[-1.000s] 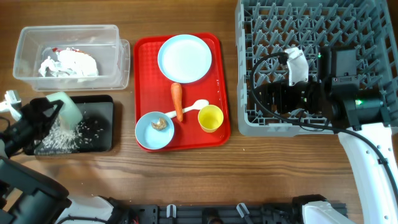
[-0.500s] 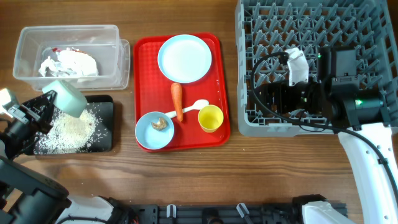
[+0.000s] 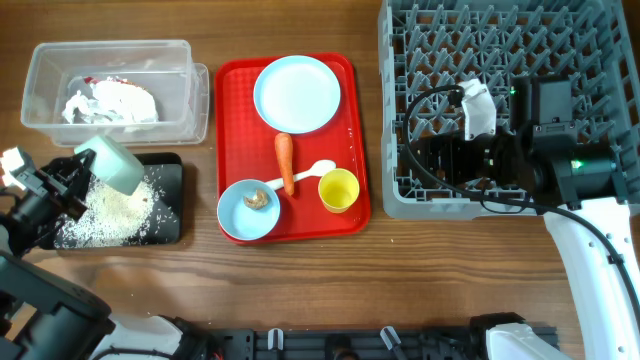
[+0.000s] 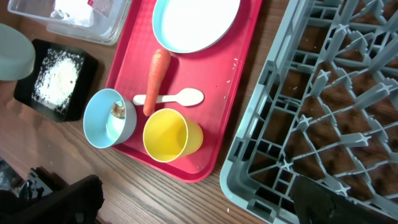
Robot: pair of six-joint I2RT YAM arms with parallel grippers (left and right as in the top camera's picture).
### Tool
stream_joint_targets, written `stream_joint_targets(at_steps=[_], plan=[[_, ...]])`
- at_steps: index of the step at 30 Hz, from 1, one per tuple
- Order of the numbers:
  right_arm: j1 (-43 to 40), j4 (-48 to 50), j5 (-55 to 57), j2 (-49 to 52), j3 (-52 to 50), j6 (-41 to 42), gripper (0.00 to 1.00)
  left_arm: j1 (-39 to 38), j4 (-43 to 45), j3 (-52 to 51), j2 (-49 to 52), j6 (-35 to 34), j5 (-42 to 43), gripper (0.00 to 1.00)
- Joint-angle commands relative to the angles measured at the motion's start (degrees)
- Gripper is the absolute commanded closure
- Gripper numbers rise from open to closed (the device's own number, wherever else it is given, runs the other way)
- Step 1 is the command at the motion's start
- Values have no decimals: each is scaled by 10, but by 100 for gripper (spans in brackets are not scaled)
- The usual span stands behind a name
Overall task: Sort waste into correct bins and load items into the dishwasher rack
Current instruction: 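Tip the mint bowl over the black tray to pour out rice, then return the empty mint bowl to the red tray with the left gripper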
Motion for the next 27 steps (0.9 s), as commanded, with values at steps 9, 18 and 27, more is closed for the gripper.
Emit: stream_joint_targets(at_steps=[9,18,27], plan=[[2,5,1,4,-2,17,1,-498,149,162,-132,-173,-532,96],[2,5,21,4,-2,16,1,-761,140,162,46,-283,-925,96],[2,3,21,4,-2,17,0,-761,157,163,109,-315,-929,46]])
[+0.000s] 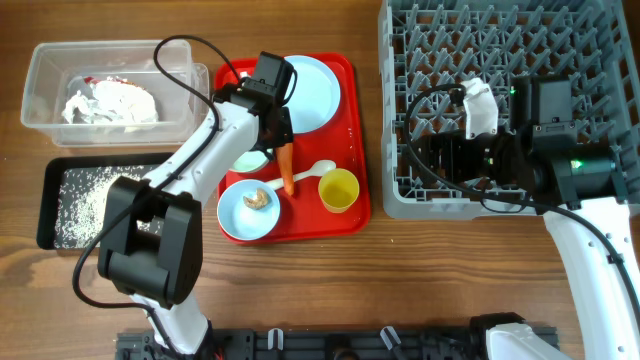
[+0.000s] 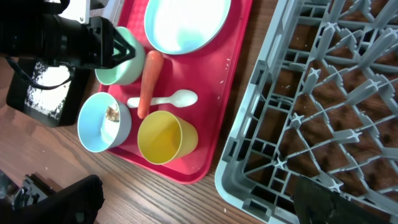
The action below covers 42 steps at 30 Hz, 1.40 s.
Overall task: Sort waste into correct bins and load items into the dishwasher rack
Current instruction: 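Return the empty mint bowl to the red tray with the left gripper, then grasp the blue bowl and tip its scraps onto the black tray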
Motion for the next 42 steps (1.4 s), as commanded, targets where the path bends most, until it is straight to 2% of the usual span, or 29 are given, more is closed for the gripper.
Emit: stream_joint_targets(at_steps=[1,2,4,5,6,8,11,14,17,20,24,27,29,31,33,36,38,42], plan=[[2,1,5,4,-2,3,0,5,1,10,2,-1,-12,34],[2,2,5,4,-2,4,0,8,-17,26,-1,0,-8,29],[2,4,5,4,-2,3,0,13,-114,104,-10,0,-5,25],[2,3,5,4,-2,3,0,13,-169,146,-16,0,8,27],[2,3,5,4,-2,3,0,11,-213,176,-24,0,37,37],[2,-2,5,4,-2,3,0,0,-267,184,-40,0,79,43],[2,-5,5,4,-2,4,0,-31,-344,157,-40,-10,82,43],[2,-5,5,4,-2,3,0,-72,-322,81,-40,-40,85,41],[2,-6,5,4,-2,3,0,-102,-274,11,-40,-57,95,42],[2,-16,5,4,-2,3,0,-99,-224,-49,-40,-71,92,44],[2,-16,5,4,-2,3,0,-94,-109,-143,-40,-71,88,64],[2,-17,5,4,-2,4,0,-94,-91,-149,-40,-71,82,96],[2,-17,5,4,-2,4,0,-85,-96,-139,-40,-71,73,96],[2,-16,5,4,-2,4,0,-63,-142,-91,-45,-71,82,96],[2,-17,5,4,-2,4,0,-19,-210,-9,-74,-41,80,96],[2,-16,6,4,-2,3,0,64,-229,37,-128,3,101,96],[2,-14,10,4,-2,3,1,160,-232,38,-162,54,163,96],[2,-14,19,4,-2,3,0,334,-240,37,-162,174,306,96]])
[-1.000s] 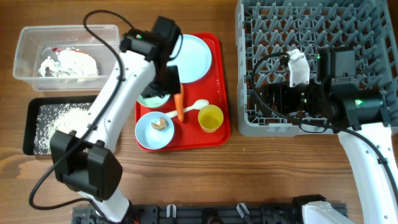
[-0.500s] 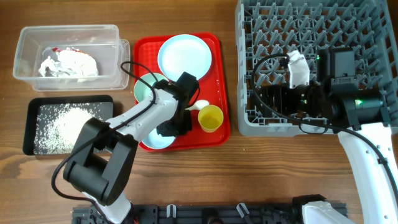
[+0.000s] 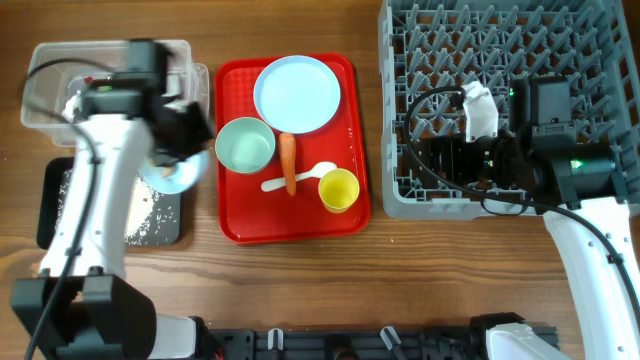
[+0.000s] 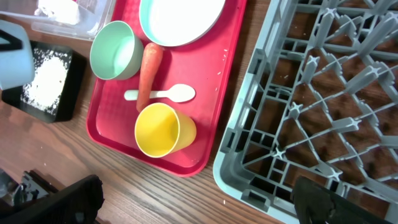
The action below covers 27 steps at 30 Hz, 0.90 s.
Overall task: Sort waste into correct bins and load items into the dishwasher rack
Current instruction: 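Grasp the blue bowl and tip its scraps onto the black tray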
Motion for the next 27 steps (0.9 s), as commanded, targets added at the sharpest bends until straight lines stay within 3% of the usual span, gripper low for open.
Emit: stream_joint_targets(at_steps=[1,5,9,14,18,24,26,27], plan=[[2,3,12,4,-1,3,0,141,-9,2,6,142,166,96],[2,3,12,4,-1,4,1,317,-17,-35,16,289,367,96],[2,4,12,4,-1,4,0,439,10,-132,16,459,535,96],[2,10,12,4,-1,5,0,514,145,-267,16,464,673,96],[2,10,12,4,-1,5,0,519,161,-280,26,458,757,96],[2,16,12,4,-1,9,0,504,147,-268,-8,412,759,96],[2,16,12,4,-1,8,0,455,129,-247,-73,390,707,96],[2,16,12,4,-1,9,0,414,133,-239,-114,344,636,96]])
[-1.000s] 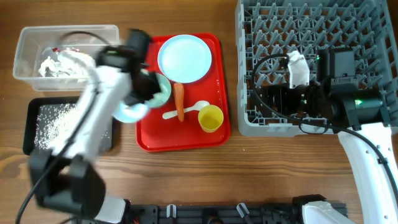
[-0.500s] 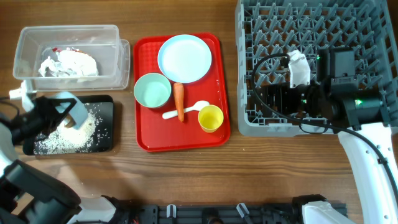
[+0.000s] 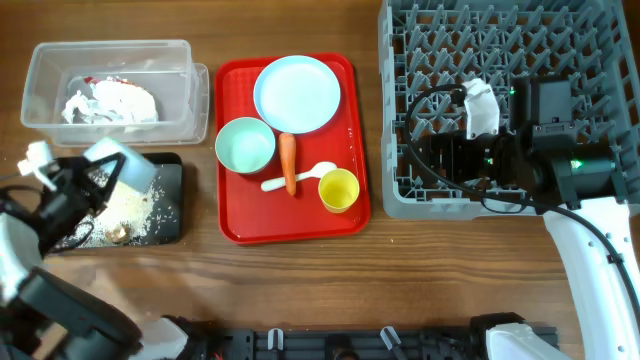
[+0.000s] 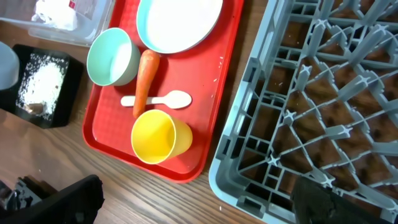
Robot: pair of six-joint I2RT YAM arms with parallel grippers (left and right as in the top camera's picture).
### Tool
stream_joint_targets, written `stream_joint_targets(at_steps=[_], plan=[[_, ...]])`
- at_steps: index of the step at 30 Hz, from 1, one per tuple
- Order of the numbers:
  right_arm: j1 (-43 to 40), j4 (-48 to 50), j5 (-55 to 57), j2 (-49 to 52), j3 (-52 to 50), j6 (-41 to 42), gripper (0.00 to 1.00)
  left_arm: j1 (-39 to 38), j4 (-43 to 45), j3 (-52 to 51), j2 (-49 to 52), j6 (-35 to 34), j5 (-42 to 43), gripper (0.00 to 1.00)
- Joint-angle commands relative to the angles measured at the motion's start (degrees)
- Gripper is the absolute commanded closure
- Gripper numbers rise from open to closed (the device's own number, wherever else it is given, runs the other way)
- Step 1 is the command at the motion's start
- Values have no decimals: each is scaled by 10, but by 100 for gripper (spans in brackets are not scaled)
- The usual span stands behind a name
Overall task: Sort waste into correct bins and load items into the dishwasher rack
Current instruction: 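Grasp the blue bowl and tip its scraps onto the black tray, then set the blue bowl back on the red tray and grasp the carrot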
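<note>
On the red tray lie a pale blue plate, an empty green bowl, a carrot, a white spoon and a yellow cup. My left gripper is shut on the rim of a light blue bowl, tipped over the black tray of rice. A brown scrap lies on the rice. My right gripper hangs open and empty over the near left corner of the grey dishwasher rack. The cup sits just left of it.
A clear plastic bin holding crumpled paper waste stands behind the black tray. The rack fills the right side of the table, its pegs bare. Bare wood runs along the front edge.
The left arm, which reached in from the back over the black tray's right end with the blue bowl, now comes from the front left with the bowl tipped. A brown scrap lies on the rice.
First my left gripper held the green bowl tipped over the black tray, the blue bowl with a scrap still on the red tray. Then the green bowl stood on the red tray. Later the blue bowl was held over the black tray, and now its scrap lies there.
</note>
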Motion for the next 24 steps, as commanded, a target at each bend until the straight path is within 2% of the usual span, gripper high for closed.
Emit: stream_joint_targets(at_steps=[1,4,7,10,13,16,20,23,24], plan=[[2,2,3,4,-1,7,1,-121,7,32,-131,-116,-175,96],[2,2,3,4,-1,17,0,-287,4,32,-195,-249,-433,96],[2,5,4,4,-1,17,0,-460,0,30,-198,-398,-665,96],[2,6,4,4,-1,17,0,-603,8,12,-178,-482,-784,96],[2,9,4,4,-1,17,0,-718,46,-10,-132,-550,-841,96],[2,9,4,4,-1,17,0,-794,107,-13,-49,-571,-856,96],[2,8,4,4,-1,17,0,-824,146,-13,35,-572,-856,96],[2,9,4,4,-1,17,0,-823,146,-13,54,-586,-854,96],[2,11,4,4,-1,17,0,-823,146,-13,54,-586,-854,91]])
